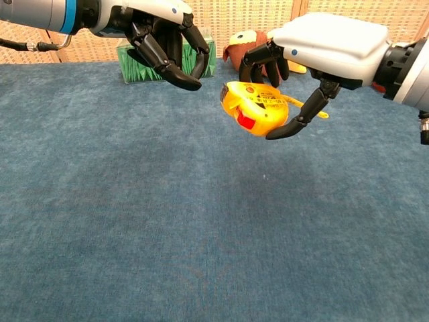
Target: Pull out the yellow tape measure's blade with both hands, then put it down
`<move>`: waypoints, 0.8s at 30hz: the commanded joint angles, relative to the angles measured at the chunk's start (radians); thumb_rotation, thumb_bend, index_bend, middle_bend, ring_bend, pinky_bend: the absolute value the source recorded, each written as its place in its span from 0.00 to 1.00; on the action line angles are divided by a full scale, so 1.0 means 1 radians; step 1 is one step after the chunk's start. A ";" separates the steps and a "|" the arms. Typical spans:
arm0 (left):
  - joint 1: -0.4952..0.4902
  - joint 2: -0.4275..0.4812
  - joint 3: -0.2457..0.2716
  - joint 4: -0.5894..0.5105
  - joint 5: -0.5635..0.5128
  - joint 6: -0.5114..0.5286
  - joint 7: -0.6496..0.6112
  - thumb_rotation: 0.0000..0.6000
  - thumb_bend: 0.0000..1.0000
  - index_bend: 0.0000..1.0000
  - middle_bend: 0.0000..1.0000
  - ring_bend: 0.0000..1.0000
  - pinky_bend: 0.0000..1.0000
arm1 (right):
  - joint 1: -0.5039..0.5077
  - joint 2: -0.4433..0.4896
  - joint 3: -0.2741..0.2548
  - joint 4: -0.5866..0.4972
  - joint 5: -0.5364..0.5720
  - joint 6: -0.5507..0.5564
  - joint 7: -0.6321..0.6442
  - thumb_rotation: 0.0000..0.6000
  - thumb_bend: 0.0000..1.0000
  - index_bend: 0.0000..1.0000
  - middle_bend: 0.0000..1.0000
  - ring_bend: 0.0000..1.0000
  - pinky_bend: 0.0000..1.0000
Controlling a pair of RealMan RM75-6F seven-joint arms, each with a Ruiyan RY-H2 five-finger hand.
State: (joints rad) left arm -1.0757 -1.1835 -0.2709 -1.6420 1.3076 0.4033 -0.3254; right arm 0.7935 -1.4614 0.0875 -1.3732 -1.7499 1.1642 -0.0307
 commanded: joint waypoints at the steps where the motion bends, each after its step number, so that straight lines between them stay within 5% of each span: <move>1: -0.003 -0.005 0.003 0.005 0.003 0.003 -0.005 0.77 0.27 0.54 1.00 0.95 0.93 | 0.001 -0.001 0.000 0.000 0.001 0.001 0.000 0.71 0.21 0.49 0.54 0.50 0.46; 24: -0.025 -0.036 0.017 0.035 0.026 0.025 -0.057 0.76 0.27 0.54 1.00 0.95 0.93 | 0.018 -0.015 0.000 -0.014 0.004 0.005 -0.003 0.71 0.21 0.49 0.54 0.50 0.46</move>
State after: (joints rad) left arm -1.1000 -1.2192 -0.2541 -1.6072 1.3330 0.4282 -0.3824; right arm 0.8113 -1.4763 0.0881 -1.3870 -1.7458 1.1693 -0.0341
